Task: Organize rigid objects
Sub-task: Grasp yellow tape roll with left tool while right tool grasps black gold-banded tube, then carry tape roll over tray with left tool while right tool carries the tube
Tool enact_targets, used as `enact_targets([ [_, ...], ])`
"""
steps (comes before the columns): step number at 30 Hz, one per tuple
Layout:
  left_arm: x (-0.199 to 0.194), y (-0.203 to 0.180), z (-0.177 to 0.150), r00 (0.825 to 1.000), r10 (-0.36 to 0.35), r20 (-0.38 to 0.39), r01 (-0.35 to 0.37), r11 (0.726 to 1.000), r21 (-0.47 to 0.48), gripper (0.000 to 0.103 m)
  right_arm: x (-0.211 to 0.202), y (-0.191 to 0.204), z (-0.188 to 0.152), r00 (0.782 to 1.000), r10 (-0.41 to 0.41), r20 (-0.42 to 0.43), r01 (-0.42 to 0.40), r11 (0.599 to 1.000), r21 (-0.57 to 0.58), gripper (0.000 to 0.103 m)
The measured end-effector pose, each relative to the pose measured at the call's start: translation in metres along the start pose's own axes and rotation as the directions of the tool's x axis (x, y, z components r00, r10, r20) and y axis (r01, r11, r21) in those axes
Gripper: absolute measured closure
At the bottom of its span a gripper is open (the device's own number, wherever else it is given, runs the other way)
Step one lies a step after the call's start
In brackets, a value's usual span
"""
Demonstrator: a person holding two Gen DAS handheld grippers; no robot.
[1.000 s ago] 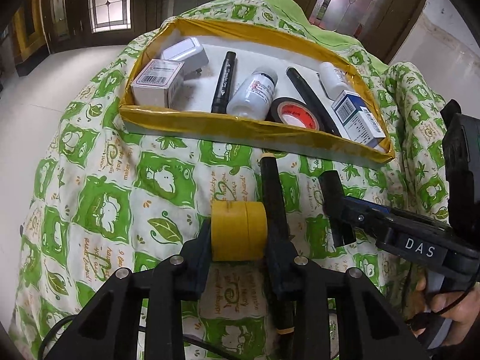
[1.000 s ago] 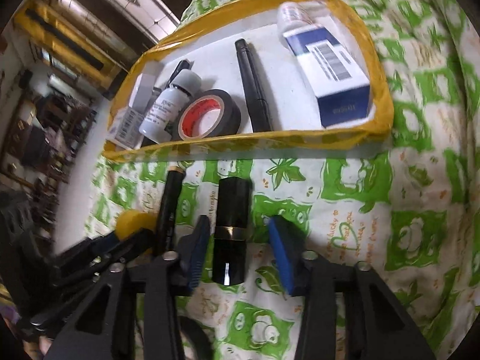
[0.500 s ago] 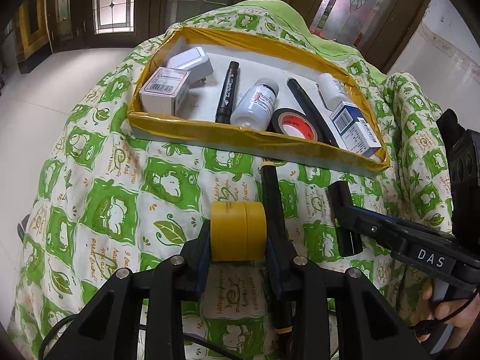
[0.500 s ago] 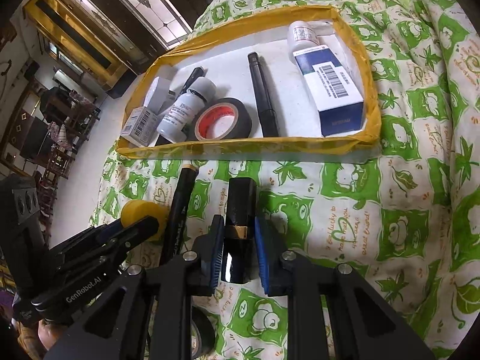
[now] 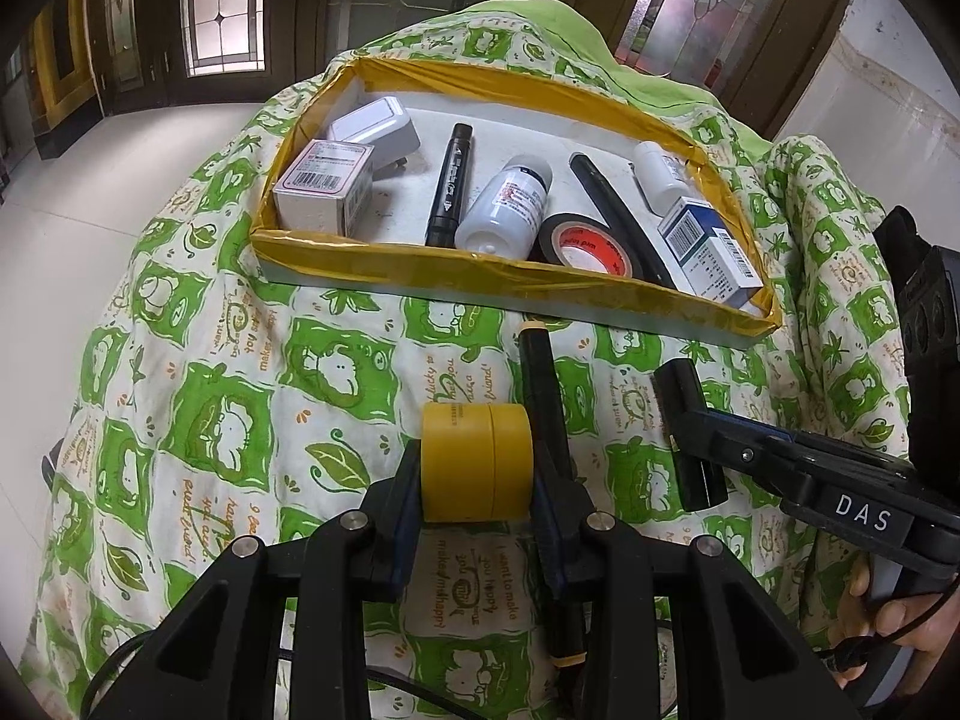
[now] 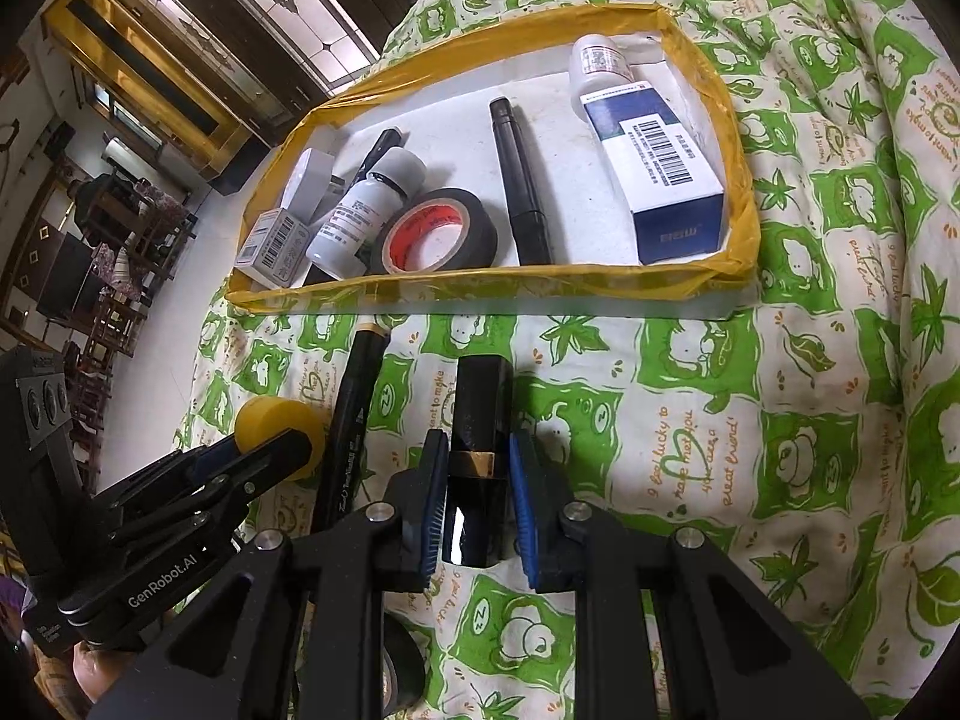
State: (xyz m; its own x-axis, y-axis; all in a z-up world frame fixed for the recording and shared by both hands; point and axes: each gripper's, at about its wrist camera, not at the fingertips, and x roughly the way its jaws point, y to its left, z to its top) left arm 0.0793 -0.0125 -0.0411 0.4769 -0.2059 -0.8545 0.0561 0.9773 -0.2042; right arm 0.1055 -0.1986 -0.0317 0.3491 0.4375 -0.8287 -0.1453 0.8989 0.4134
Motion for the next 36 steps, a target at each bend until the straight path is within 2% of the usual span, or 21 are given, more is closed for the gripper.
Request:
enact_targets([
  [15,-0.004,0.002,0.001,1.000,-0.003,0.015,0.003,1.000,-0.005,0.069,-0.002,0.001,0.000,1.000,0.008,0.011,-0.008,1.000,0.003,0.083],
  [26,-0.017,0.034,0.004,0.996,-0.059,0.066,0.070,0.984,-0.165,0.069,-0.023,-0.010,0.007,0.997,0.047,0.061,-0.049,0.998,0.040,0.083],
  [30,-0.026,0.046,0.004,0.992,-0.080,0.098,0.099,0.972,-0.214,0.069,-0.041,-0.018,0.012,0.991,0.069,0.115,-0.077,0.995,0.063,0.083],
  [36,-0.028,0.054,0.005,0.991,-0.076,0.110,0.101,0.963,-0.249,0.069,-0.079,-0.041,0.020,0.973,0.012,0.230,-0.033,0.996,0.087,0.083],
])
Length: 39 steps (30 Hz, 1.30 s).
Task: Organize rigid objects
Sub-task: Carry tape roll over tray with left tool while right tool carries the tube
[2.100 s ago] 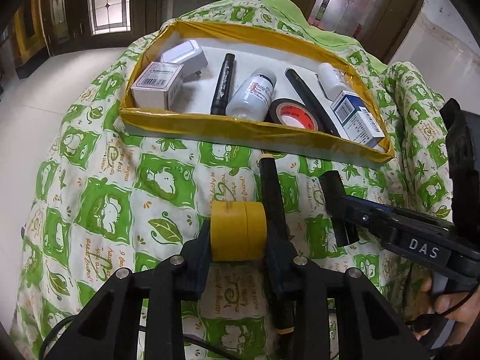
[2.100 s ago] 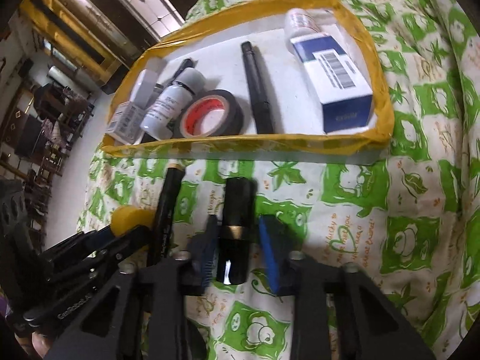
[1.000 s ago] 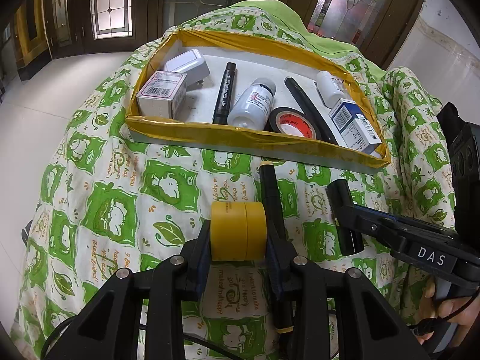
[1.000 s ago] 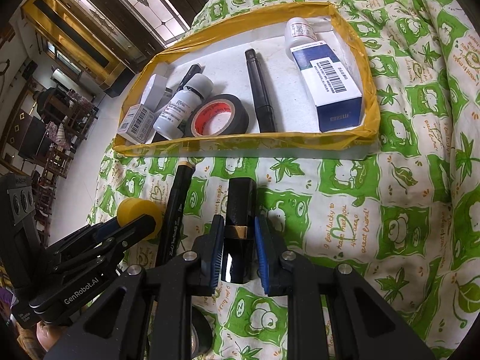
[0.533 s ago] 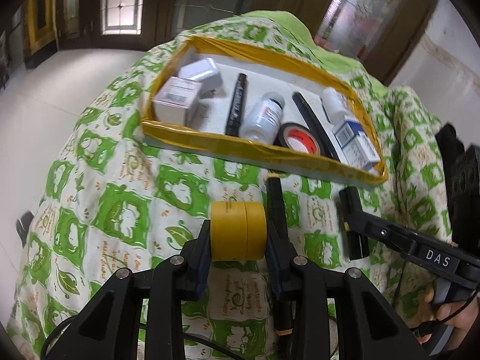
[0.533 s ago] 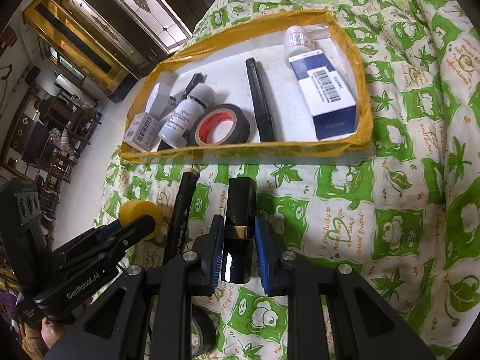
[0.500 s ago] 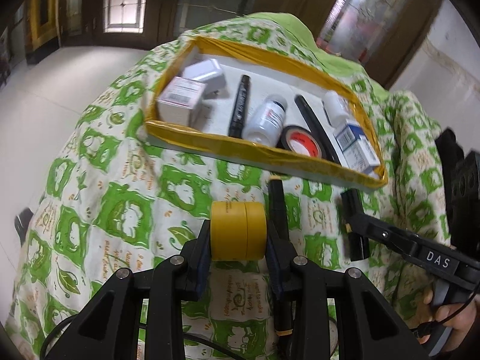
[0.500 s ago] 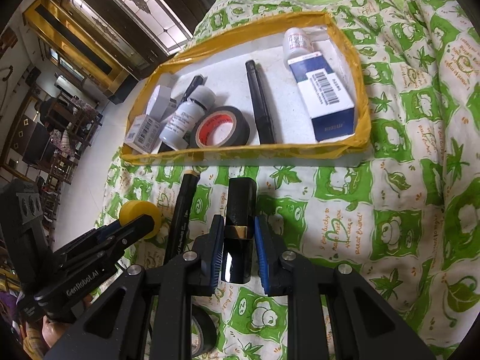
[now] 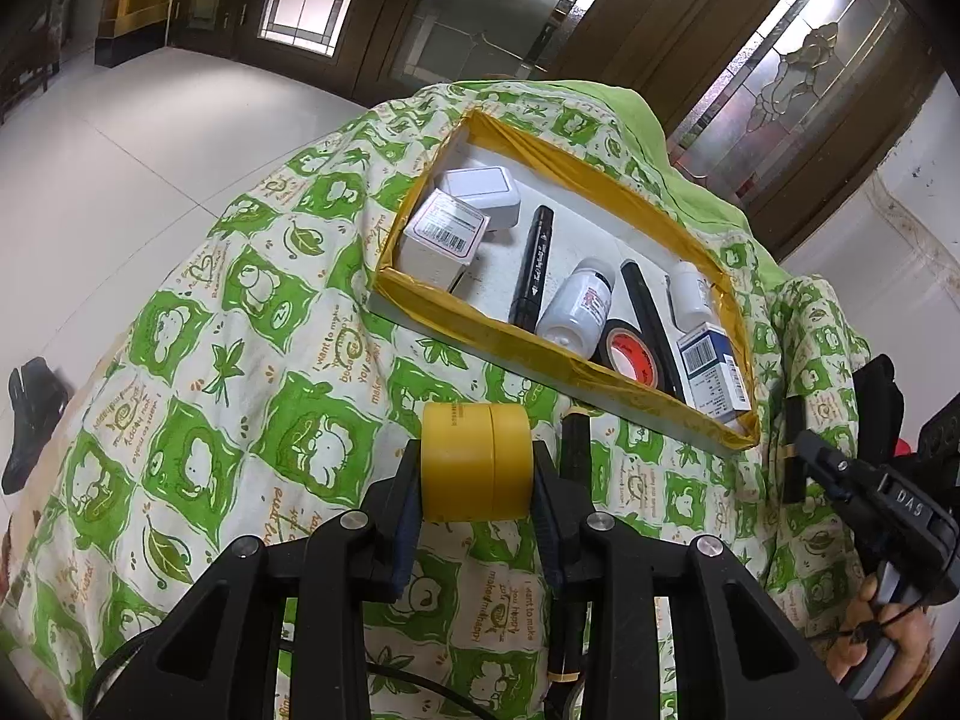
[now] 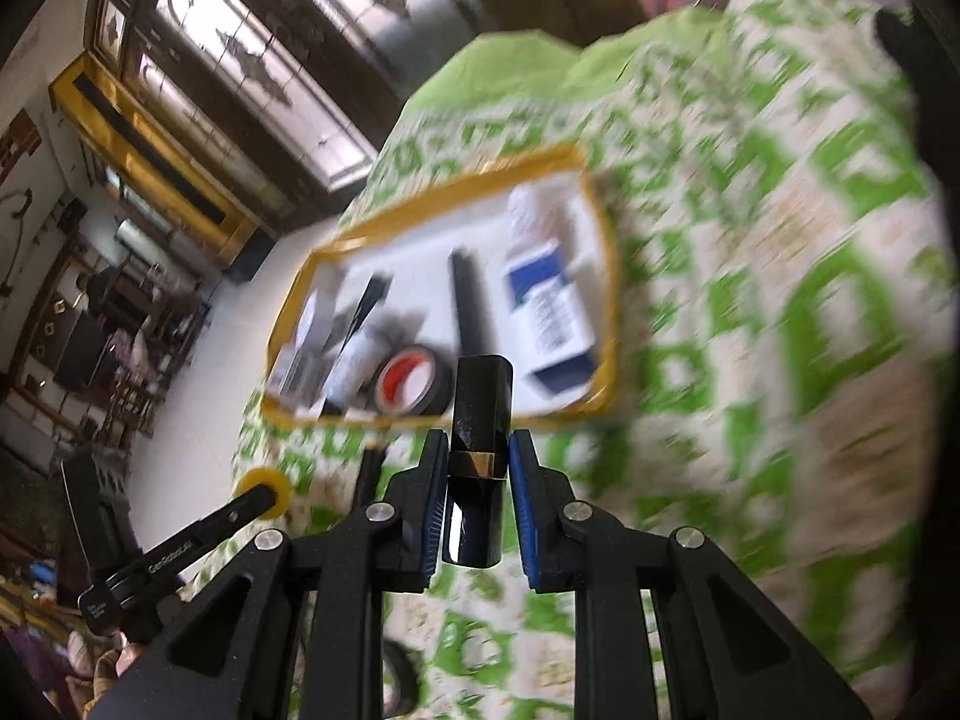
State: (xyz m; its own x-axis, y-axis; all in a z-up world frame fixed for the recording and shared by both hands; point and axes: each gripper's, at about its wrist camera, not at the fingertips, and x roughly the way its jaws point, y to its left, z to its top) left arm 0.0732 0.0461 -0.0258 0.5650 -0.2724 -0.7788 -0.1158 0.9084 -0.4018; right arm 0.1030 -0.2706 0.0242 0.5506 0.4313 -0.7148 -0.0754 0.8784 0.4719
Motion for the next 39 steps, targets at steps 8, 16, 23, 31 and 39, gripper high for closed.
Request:
enact_targets([
  [8,0.001,-0.008,-0.002,1.000,0.012,-0.003,-0.012,0.999,0.040,0.069,-0.007,-0.007,0.006,1.000,0.013,0.013,-0.013,1.000,0.018,0.083],
  [16,0.004,-0.016,-0.004,1.000,0.021,-0.016,-0.019,0.996,0.087,0.069,-0.001,0.002,0.001,1.000,0.016,-0.001,-0.016,1.000,-0.010,0.083],
  [23,0.007,-0.024,-0.007,0.999,0.024,-0.027,-0.021,0.992,0.125,0.069,0.002,0.007,-0.001,1.000,0.021,-0.010,-0.021,0.999,-0.026,0.083],
  [31,0.007,-0.025,-0.008,0.999,0.019,-0.031,-0.015,0.992,0.127,0.069,0.003,0.009,-0.002,1.000,0.015,-0.013,-0.016,0.999,-0.038,0.083],
  [39,0.008,-0.034,-0.006,0.999,0.016,-0.044,-0.009,0.987,0.160,0.069,0.005,0.013,-0.002,1.000,0.022,-0.017,-0.022,0.998,-0.052,0.083],
])
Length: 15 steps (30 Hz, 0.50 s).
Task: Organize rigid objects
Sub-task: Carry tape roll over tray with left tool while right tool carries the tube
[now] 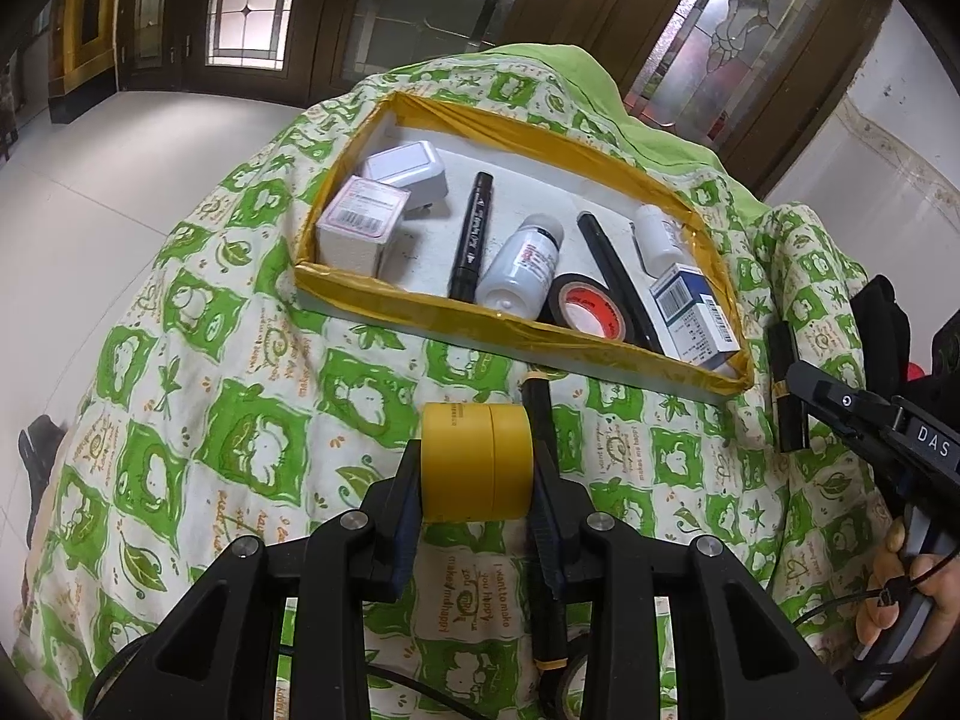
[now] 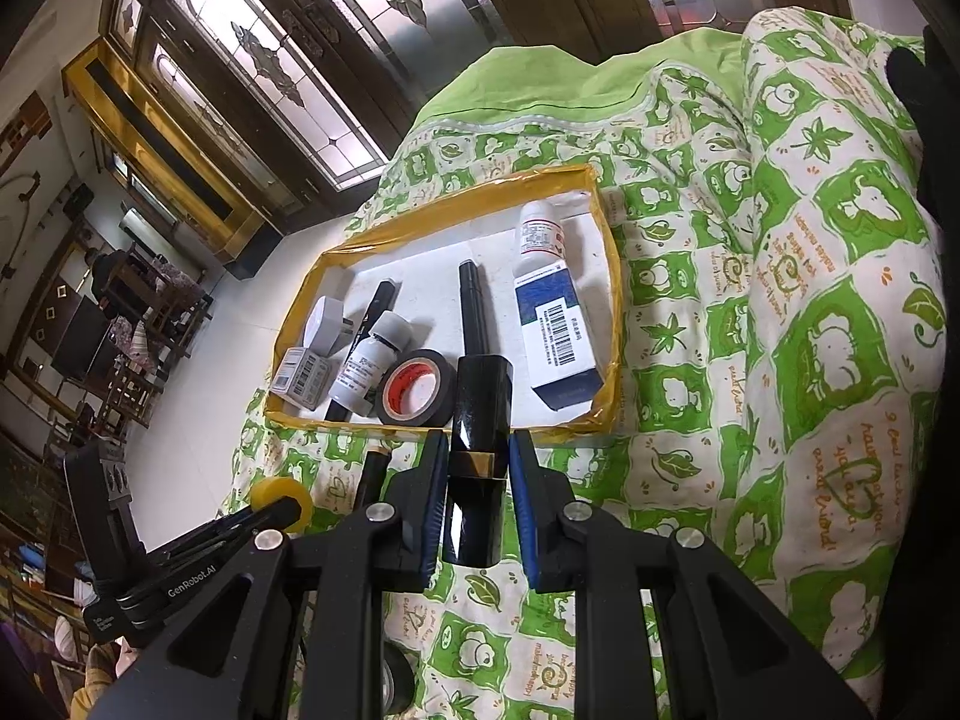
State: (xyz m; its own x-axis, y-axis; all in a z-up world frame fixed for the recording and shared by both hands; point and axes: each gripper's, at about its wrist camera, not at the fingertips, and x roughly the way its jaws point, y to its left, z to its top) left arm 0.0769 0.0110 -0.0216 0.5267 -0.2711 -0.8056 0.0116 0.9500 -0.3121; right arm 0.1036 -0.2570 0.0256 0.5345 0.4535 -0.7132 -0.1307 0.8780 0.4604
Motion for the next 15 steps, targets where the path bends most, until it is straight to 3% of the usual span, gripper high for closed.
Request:
enact_targets([
  [15,-0.008,-0.002,0.063,0.999,0.004,0.046,-0.006,0.999,0.040,0.069,0.004,0.009,0.009,1.000,0.005,-0.002,-0.005,0.999,-0.038,0.083],
])
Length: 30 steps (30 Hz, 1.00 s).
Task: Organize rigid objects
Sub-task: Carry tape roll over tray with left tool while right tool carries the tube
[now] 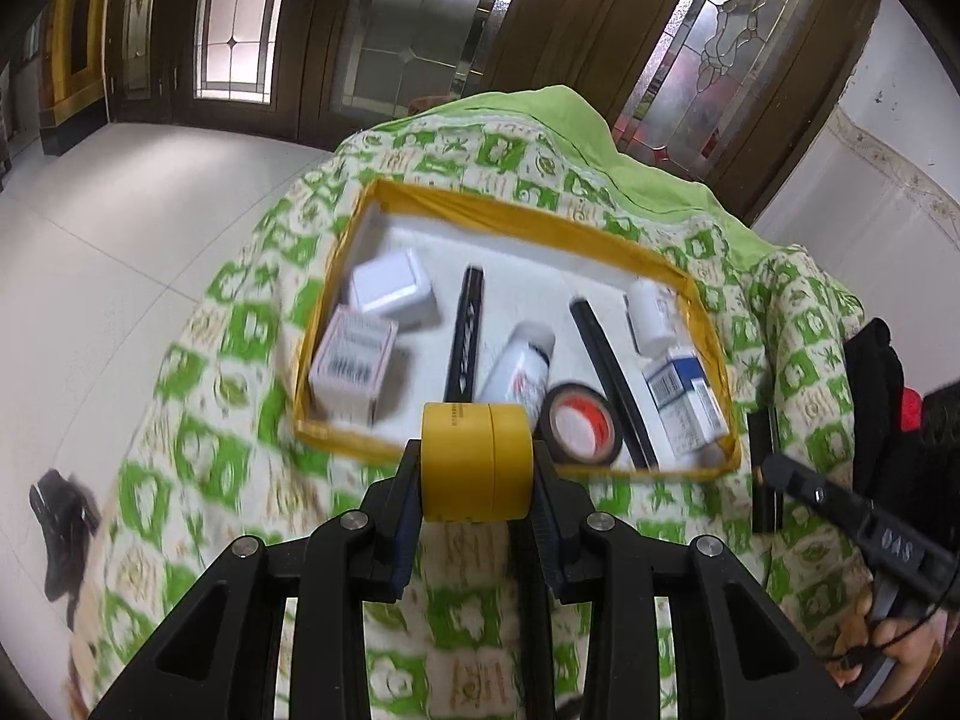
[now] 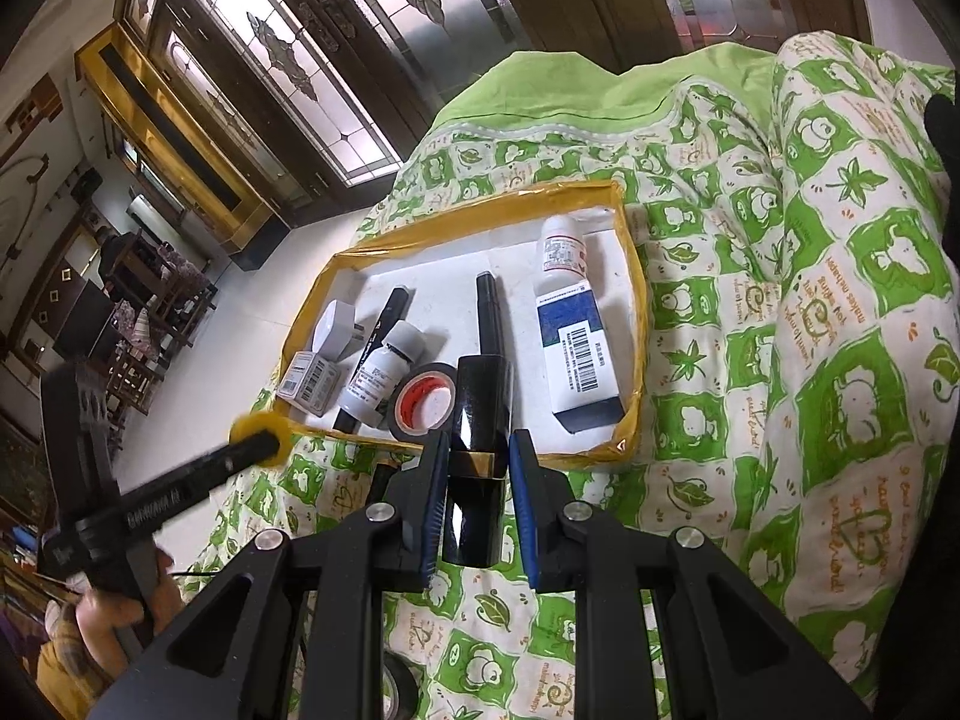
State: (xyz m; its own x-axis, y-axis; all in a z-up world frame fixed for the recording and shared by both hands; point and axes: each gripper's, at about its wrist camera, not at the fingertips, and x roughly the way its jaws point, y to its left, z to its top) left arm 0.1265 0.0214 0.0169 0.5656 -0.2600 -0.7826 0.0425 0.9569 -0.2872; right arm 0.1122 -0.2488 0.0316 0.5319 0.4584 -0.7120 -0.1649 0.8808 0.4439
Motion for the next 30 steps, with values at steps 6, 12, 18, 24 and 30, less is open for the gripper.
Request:
enact_targets([
  [6,0.020,-0.001,0.017,0.999,0.030,-0.029,-0.029,0.999,0.025,0.069,0.002,0.001,0.001,1.000,0.007,-0.004,-0.007,1.000,0.000,0.083],
  [12,0.036,-0.002,0.025,0.998,0.033,-0.048,-0.032,0.999,0.034,0.069,0.006,0.002,0.001,1.000,0.013,-0.017,-0.013,1.000,-0.002,0.083],
  [18,0.046,-0.014,0.037,0.998,0.020,-0.053,-0.017,0.998,0.067,0.069,0.022,0.009,0.014,0.999,-0.011,-0.037,0.009,0.999,-0.044,0.083],
  [24,0.056,-0.030,0.056,0.999,0.012,-0.052,-0.006,0.994,0.111,0.069,0.039,0.009,0.032,0.998,-0.039,-0.046,0.035,0.997,-0.069,0.083],
  [30,0.070,-0.047,0.075,0.998,0.001,-0.057,0.006,0.991,0.137,0.069,0.061,0.004,0.045,0.992,-0.079,-0.094,0.070,0.993,-0.097,0.083],
])
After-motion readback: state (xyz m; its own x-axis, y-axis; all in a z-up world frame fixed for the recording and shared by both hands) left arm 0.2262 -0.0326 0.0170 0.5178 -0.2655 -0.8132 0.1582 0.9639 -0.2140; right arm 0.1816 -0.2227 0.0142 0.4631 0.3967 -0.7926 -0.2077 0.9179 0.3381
